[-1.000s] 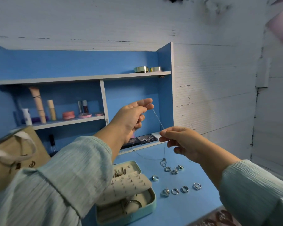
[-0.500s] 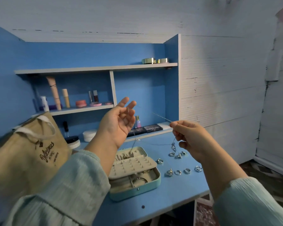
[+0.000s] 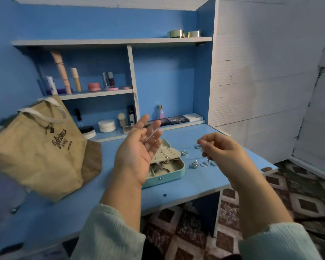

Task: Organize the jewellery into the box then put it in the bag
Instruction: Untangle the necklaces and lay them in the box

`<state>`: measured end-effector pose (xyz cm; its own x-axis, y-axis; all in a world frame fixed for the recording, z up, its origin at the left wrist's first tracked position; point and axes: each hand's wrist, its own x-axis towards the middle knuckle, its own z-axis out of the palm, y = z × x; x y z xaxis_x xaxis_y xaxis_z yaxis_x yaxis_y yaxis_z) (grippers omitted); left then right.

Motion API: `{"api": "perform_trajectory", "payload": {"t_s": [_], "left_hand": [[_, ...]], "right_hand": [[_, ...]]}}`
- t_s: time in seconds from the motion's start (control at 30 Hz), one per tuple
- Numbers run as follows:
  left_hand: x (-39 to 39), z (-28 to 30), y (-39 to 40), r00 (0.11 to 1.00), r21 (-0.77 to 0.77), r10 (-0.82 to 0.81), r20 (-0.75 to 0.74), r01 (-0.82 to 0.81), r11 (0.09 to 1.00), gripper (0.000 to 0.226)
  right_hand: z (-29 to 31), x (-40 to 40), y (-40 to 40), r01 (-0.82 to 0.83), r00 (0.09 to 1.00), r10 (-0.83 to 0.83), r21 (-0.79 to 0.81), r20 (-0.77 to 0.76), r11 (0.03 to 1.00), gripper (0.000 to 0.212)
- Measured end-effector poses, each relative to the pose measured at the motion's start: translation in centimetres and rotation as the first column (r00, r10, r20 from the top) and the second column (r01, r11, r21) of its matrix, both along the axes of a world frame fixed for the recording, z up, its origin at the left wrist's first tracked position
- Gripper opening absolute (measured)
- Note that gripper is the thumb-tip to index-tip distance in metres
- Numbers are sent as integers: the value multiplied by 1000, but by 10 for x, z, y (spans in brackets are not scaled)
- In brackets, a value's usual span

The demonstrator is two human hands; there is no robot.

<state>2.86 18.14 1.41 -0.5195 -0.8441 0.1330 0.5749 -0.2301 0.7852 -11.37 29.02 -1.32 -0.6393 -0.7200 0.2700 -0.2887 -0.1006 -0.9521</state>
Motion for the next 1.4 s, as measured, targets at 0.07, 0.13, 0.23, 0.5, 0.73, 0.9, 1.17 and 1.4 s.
{"api": "perform_trajectory", "payload": {"t_s": [0.07, 0.13, 0.23, 0.5, 0.73, 0.9, 1.17, 1.4], "left_hand": [[-2, -6, 8, 992, -93, -18, 127, 30, 995, 30], [-5, -13, 17, 968, -183, -35, 247, 82, 980, 29], [-10, -25, 25, 921, -313, -19, 390, 152, 938, 33], [-19, -46, 28, 868, -349, -121, 481, 317, 882, 44], [-26, -55, 21, 883, -268, -204, 422, 337, 902, 54], [-27, -54, 21, 898, -228, -286, 334, 372, 900, 54], [-26, -61, 22, 880, -238, -310, 360, 408, 881, 55], [-23, -63, 22, 907, -307, -210, 364, 330, 893, 51]], "right_hand": [[0, 4, 3, -19, 991, 25, 51, -129, 999, 16], [1, 8, 5, -27, 963, 58, 118, -262, 993, 17], [1, 13, 5, -46, 924, 102, 159, -368, 986, 21], [-2, 16, 5, -54, 893, 132, 189, -429, 981, 18], [-14, 7, 0, -43, 931, 123, 230, -344, 972, 22], [-19, 4, -1, -64, 939, 155, 287, -306, 956, 22], [-29, 6, -6, -56, 978, 104, 256, -180, 965, 5], [-33, 7, -8, 107, 973, -65, 181, -223, 978, 14]]}}
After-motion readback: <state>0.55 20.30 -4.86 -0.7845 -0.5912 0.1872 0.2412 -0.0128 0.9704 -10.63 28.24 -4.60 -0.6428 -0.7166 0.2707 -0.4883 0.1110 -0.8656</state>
